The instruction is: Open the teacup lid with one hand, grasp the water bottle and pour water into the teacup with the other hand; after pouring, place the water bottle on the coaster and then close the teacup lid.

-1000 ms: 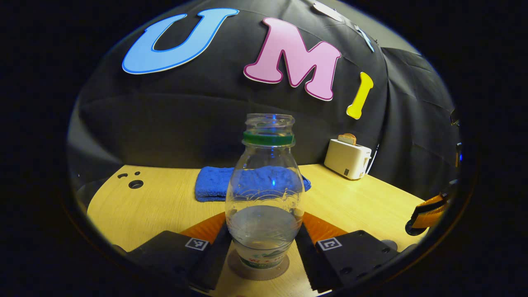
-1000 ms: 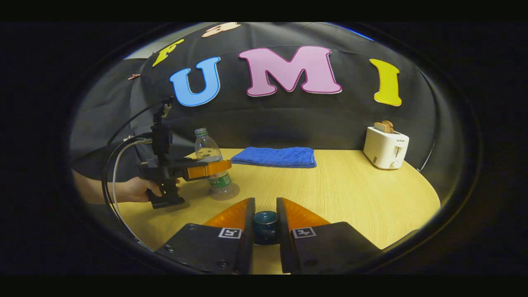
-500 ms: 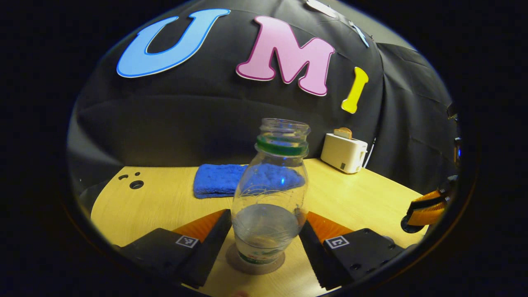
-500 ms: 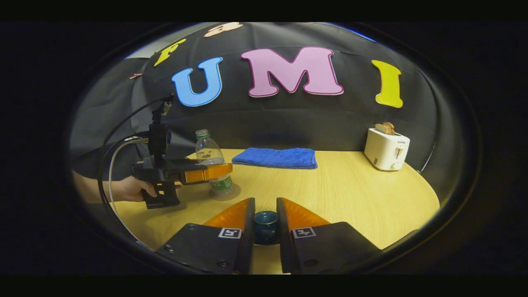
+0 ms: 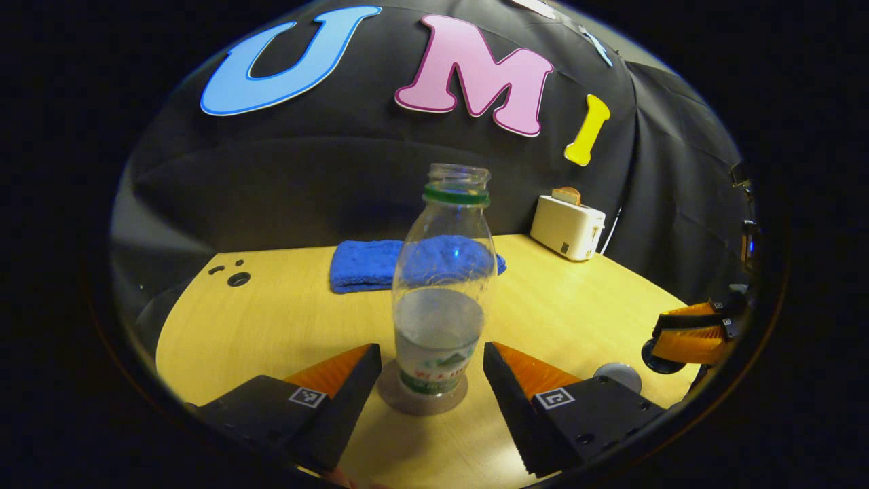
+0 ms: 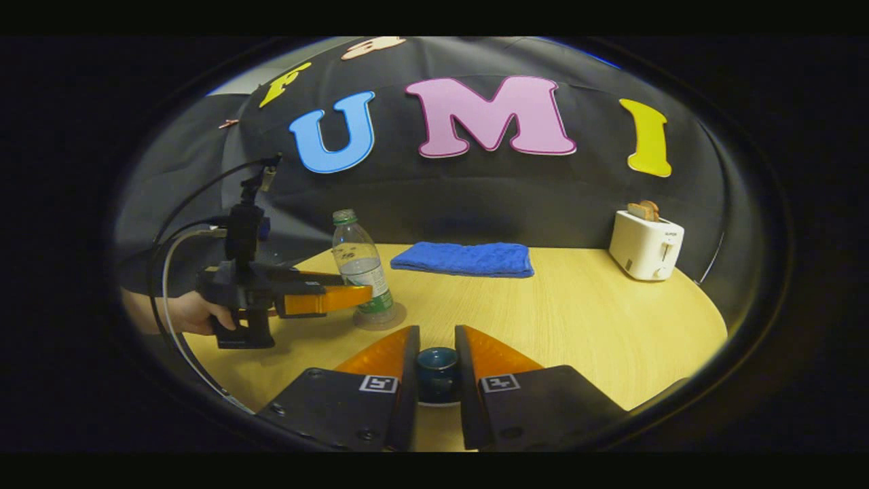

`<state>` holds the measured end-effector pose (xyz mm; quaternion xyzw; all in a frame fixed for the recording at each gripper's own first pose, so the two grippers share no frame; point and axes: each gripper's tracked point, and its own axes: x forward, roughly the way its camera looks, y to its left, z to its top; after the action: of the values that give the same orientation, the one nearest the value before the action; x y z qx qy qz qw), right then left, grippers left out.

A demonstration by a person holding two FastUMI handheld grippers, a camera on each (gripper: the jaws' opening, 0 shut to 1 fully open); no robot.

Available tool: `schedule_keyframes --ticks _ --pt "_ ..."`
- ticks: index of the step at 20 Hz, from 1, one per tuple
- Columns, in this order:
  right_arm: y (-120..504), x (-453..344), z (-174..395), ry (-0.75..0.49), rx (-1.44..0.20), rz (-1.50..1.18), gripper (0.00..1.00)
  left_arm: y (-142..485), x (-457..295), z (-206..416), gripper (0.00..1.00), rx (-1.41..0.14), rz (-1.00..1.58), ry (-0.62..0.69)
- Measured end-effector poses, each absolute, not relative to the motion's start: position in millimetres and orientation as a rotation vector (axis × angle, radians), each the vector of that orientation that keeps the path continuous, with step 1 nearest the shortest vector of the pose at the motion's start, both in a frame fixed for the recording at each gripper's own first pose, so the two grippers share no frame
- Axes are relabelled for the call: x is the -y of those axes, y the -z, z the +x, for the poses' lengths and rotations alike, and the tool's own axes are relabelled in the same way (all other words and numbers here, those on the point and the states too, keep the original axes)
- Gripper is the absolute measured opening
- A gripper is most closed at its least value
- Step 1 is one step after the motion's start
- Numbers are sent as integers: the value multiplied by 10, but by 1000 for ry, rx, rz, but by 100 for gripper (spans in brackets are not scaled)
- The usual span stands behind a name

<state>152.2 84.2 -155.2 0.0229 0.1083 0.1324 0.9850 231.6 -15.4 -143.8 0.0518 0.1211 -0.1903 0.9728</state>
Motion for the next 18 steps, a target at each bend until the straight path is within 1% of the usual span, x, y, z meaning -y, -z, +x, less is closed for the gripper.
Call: schedule_keyframes --ticks 1,2,3,6,7,8,10,15,16,17,18 --pt "1581 -861 1545 -267 -216 40 24 1452 106 2216 96 -250 102 379" --pt "1621 -874 1573 -267 -214 35 35 1463 58 2105 96 -256 94 377" --pt "1664 -885 1604 -265 -213 32 30 1478 18 1964 96 -264 79 380" --pt "1867 -930 1669 -261 -236 28 30 1447 -77 1467 95 -264 32 395" --pt "1911 -946 1683 -262 -242 28 32 1451 -116 1323 95 -268 8 390" --pt "1941 -959 1700 -262 -244 22 30 1455 -142 1174 95 -280 -22 386" --pt "1980 -966 1718 -262 -238 -3 30 1451 -161 940 95 -304 -77 384" --pt "2109 -936 1754 -250 -254 -30 30 1339 -248 731 96 -291 -120 347" --pt "2129 -937 1762 -247 -257 -32 24 1336 -236 717 95 -293 -133 351" --pt "2145 -938 1750 -244 -260 -31 35 1333 -211 708 95 -293 -143 356" --pt "2154 -946 1746 -242 -258 -31 36 1325 -198 701 96 -291 -145 358"
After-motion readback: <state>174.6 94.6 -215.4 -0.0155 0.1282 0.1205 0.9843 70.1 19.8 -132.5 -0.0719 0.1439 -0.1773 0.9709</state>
